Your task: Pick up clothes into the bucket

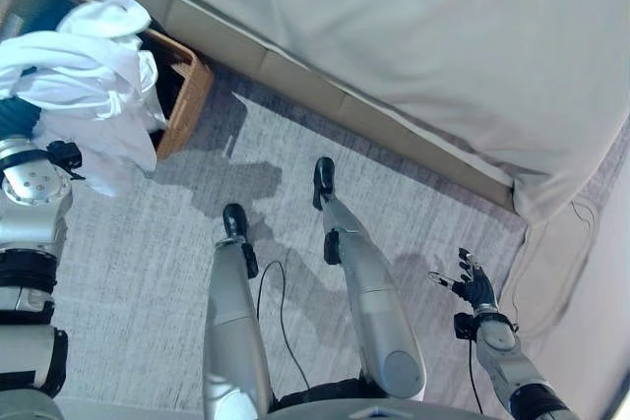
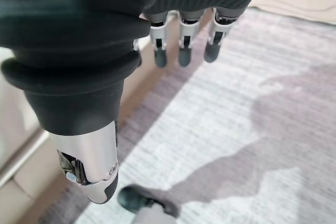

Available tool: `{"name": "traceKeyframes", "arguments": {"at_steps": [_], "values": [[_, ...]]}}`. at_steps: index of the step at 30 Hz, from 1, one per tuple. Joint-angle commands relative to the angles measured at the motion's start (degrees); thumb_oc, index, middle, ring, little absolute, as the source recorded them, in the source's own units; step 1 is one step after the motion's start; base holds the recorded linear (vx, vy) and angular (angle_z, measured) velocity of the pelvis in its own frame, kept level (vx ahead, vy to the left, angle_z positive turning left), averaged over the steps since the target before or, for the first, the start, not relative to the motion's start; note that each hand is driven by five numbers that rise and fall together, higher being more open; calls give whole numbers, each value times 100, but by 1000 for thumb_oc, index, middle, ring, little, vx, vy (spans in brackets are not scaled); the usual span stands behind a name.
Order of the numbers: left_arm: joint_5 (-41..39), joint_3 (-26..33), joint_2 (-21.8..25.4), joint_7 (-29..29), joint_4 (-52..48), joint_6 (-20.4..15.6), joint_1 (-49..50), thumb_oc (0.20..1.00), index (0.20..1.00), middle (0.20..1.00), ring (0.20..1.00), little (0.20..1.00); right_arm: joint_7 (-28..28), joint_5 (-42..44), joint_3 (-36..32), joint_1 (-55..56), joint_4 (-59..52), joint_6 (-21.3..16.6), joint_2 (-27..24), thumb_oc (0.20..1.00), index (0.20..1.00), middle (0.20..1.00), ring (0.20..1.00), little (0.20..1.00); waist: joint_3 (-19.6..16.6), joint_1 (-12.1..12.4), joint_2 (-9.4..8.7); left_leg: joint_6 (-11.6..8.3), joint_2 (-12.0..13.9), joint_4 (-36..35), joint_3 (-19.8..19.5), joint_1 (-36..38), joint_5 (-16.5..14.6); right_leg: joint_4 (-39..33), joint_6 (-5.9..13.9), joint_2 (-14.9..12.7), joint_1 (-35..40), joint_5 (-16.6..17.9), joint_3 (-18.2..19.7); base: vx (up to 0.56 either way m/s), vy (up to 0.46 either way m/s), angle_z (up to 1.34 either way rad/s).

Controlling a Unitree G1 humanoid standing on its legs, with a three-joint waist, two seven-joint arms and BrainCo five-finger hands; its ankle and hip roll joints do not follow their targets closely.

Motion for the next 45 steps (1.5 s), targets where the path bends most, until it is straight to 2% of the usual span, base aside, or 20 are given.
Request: {"name": "traceKeyframes", "arguments": {"at_steps": [1,2,9,16,20,27,29,31,33,34,36,40,41,43,45], "values": [[8,492,616,401,20,-191,-296,363,363,363,363,363,-204,259,77,222,-229,-258,-145,1000,1000,1000,1000,1000,-46,273,-341,-41,-81,-520,34,64,429,496,421,-362,442,-769,9,0,0,0],[-33,488,622,402,24,-206,-312,1000,1000,1000,1000,1000,-209,275,90,226,-237,-266,-149,1000,1000,1000,1000,1000,-46,278,-352,-39,-94,-531,26,27,431,461,420,-353,420,-749,-4,27,9,-4],[-371,614,573,491,-111,-438,-297,1000,1000,1000,1000,1000,-226,356,224,199,-325,-342,-170,1000,1000,1000,1000,1000,-46,307,-439,-61,-86,-640,10,-151,457,155,451,-335,357,-593,-128,12,0,2],[-33,275,787,707,351,6,-810,1000,1000,1000,1000,1000,-269,359,372,126,-340,-358,-147,1000,1000,1000,1000,1000,-46,277,-483,-60,-82,-765,9,-173,508,-92,472,-300,396,-461,-195,2,1,1],[17,321,818,853,539,175,-859,1000,1000,1000,1000,1000,-272,413,443,113,-351,-355,-99,1000,1000,1000,1000,1000,-46,294,-505,-52,-79,-804,2,-133,517,-158,466,-281,436,-419,-213,1,-8,-2],[212,642,719,890,537,357,-494,1000,1000,1000,1000,1000,-210,389,485,147,-432,-303,-111,1000,1000,1000,1000,1000,-46,378,-424,-56,-95,-953,31,106,579,-213,444,-294,609,-408,-190,0,-2,-1],[265,855,470,881,257,267,-81,1000,1000,1000,1000,1000,-195,386,465,132,-421,-286,-105,1000,1000,1000,1000,1000,-46,437,-358,-66,-114,-1089,54,304,629,-234,433,-296,733,-416,-172,-20,-8,-5],[199,1090,55,745,-312,-37,523,1000,1000,1000,1000,1000,-153,375,409,113,-431,-262,-108,1000,1000,1000,1000,1000,-46,521,-250,-69,-150,-1247,109,575,688,-233,415,-315,920,-436,-148,-21,-21,-7],[-7,1262,-443,498,-773,-324,1084,1000,1000,1000,1000,1000,-114,346,332,79,-406,-223,-126,1000,1000,1000,1000,1000,-46,584,-128,-59,-186,-1401,162,898,729,-194,392,-348,1147,-479,-107,-59,-20,-10],[-206,1273,-705,330,-926,-511,1214,1000,1000,1000,1000,1000,-112,341,259,18,-395,-220,-132,1000,1000,1000,1000,1000,-46,563,-113,-32,-256,-1517,237,908,966,-208,331,-431,1123,-364,-117,-93,-14,-6],[-621,1220,-1284,-129,-1065,-746,1587,1000,1000,1000,1000,1000,-80,321,132,-64,-290,-193,-160,1000,1000,1000,1000,1000,-46,634,57,-35,-319,-1784,247,1320,1051,-166,301,-461,1387,-445,-81,-45,-6,5],[-1363,896,-2283,-1172,-923,-913,1970,1000,1000,1000,1000,1000,33,348,-90,-180,36,-171,-135,1000,1000,1000,1000,1000,-46,687,314,-91,-385,-2330,281,2197,1243,-147,232,-456,2026,-619,-61,19,-32,11],[-1456,844,-2407,-1414,-761,-886,2029,1000,1000,1000,1000,1000,73,341,-138,-196,82,-170,-132,1000,1000,1000,1000,1000,-46,694,372,-115,-371,-2488,283,2459,1303,-171,220,-450,2248,-656,-60,33,-69,11],[-1471,642,-2804,-1835,-459,-861,2102,1000,1000,1000,1000,1000,126,283,-243,-267,348,-160,-55,1000,1000,1000,1000,1000,-58,711,485,-177,-326,-2836,284,3037,1437,-221,203,-393,2741,-741,-105,70,-104,9],[-1218,423,-3063,-2030,-197,-787,2323,1000,1000,1000,1000,1000,219,227,-272,-235,581,-132,-1,1000,1000,1000,1000,1000,-333,706,577,-228,-291,-3201,278,3442,1569,-361,192,-335,3094,-795,-153,130,-123,5]]}}
